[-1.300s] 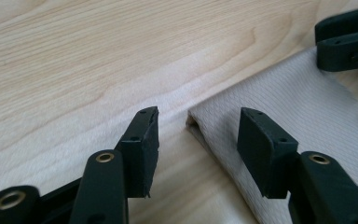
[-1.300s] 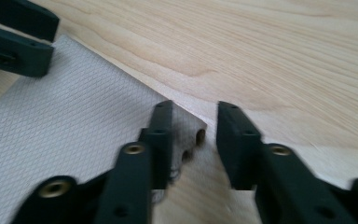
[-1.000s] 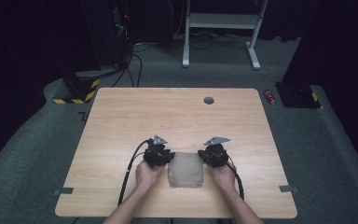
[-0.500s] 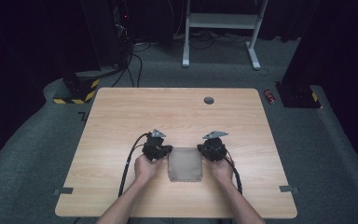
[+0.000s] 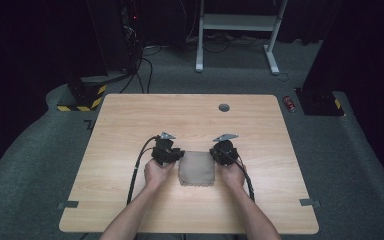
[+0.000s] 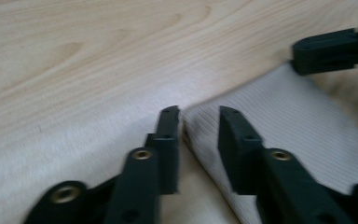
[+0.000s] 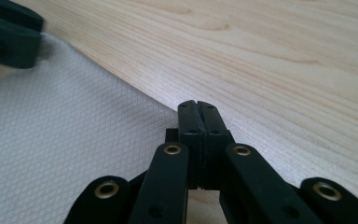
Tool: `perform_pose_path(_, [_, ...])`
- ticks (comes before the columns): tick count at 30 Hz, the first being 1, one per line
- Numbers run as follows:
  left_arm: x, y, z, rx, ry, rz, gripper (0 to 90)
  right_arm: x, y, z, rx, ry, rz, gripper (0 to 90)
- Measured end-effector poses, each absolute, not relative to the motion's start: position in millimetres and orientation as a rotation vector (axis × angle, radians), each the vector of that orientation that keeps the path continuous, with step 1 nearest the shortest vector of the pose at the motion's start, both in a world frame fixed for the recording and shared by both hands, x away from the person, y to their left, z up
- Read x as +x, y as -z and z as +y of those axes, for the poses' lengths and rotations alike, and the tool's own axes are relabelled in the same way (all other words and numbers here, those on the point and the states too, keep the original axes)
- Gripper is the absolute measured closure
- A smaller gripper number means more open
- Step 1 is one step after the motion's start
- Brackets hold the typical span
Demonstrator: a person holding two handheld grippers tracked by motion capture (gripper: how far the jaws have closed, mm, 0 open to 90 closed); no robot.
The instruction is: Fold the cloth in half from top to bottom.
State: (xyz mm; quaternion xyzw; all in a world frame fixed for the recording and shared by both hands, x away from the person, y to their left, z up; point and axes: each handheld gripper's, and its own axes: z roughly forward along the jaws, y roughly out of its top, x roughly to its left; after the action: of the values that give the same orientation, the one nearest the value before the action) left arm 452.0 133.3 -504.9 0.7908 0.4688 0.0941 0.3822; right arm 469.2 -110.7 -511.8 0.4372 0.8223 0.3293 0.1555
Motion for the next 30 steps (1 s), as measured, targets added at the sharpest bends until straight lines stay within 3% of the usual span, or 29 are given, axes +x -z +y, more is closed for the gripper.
perform_pose_path(3, [437.0,501.9,131.3,2.066,-0.270,1.146,55.1,469.3,512.4,-110.5,1.250,-0.942,2.355,89.6])
perform_pose_path(8, [396.1,500.2,134.9,2.100,-0.286,1.080,48.5,468.4,510.8,-110.3,1.242,-0.938,2.358,89.4])
perform_pose_path(21, [381.5,511.1,129.7,2.131,-0.310,1.121,46.5,468.2,511.8,-108.4,1.234,-0.919,2.362,89.3])
perform_pose_path(30, [371.3,512.5,131.3,2.202,-0.395,1.087,46.0,468.4,512.0,-107.2,1.216,-0.905,2.363,89.3])
